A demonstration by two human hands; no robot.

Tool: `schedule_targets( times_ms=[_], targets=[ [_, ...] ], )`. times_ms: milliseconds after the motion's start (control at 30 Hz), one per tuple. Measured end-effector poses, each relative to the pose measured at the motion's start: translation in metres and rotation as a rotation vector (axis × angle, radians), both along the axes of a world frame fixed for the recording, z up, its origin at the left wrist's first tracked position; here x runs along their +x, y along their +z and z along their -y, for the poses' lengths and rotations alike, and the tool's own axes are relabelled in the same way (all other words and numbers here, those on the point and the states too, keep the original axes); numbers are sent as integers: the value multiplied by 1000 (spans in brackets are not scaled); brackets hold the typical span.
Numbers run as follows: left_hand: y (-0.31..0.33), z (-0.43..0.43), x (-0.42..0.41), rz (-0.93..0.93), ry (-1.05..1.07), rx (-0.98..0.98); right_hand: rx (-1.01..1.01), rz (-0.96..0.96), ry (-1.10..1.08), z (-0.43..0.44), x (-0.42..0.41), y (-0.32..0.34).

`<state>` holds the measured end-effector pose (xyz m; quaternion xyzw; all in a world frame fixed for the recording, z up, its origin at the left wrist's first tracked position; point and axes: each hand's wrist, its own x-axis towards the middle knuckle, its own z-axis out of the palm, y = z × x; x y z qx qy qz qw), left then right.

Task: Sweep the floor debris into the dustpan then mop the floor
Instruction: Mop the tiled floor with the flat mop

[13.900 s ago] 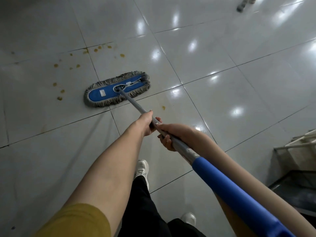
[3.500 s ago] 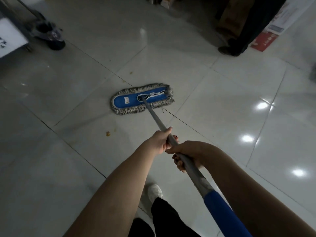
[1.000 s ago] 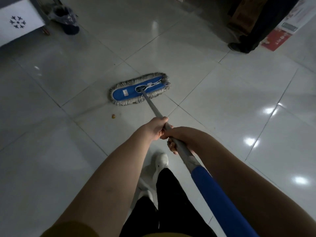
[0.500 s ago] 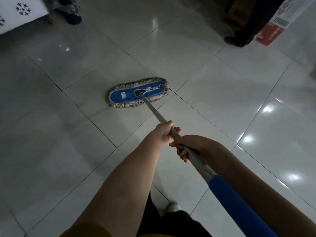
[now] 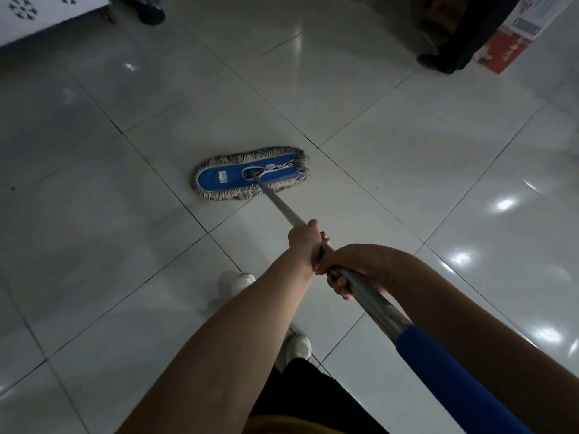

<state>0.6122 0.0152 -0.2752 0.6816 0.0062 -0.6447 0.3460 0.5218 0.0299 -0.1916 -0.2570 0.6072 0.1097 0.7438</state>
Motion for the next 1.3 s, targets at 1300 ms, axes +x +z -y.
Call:
schedule_targets(
  times_ms=[1300],
  targets=[
    [-18,67,131,-72,252,-103,27,4,92,84,130,-1]
  ],
)
